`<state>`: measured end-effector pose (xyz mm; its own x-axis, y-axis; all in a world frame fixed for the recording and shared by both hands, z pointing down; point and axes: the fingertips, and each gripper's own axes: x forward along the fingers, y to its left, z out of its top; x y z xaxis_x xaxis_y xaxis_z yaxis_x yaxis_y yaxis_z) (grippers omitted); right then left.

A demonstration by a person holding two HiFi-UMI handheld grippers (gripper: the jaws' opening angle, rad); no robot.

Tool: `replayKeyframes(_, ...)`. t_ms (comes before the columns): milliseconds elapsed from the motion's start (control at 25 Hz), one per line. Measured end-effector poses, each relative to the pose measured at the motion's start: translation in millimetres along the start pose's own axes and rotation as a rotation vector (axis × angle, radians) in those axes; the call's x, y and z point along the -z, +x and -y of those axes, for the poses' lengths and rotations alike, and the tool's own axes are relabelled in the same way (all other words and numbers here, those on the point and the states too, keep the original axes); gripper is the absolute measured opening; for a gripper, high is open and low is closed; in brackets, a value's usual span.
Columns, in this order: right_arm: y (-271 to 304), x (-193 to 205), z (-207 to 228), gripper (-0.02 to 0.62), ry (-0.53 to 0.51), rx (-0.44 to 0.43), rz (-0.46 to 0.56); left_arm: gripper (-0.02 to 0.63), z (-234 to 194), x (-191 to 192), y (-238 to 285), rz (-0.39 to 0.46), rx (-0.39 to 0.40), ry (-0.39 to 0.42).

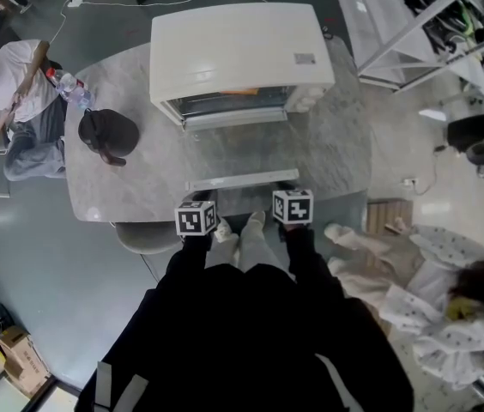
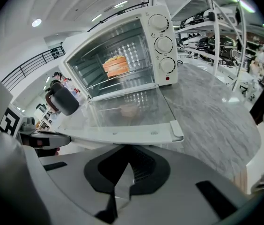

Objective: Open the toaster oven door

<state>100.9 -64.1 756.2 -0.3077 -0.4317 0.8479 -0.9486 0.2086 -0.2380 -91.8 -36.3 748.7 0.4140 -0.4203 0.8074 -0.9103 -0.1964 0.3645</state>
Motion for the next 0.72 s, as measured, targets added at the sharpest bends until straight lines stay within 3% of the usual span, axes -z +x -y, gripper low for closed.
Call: replayKeyframes(720, 12, 11, 3, 0.003, -0.011, 0.017, -0.035, 0.003, -3, 8, 11, -0.033, 0.008, -0.008)
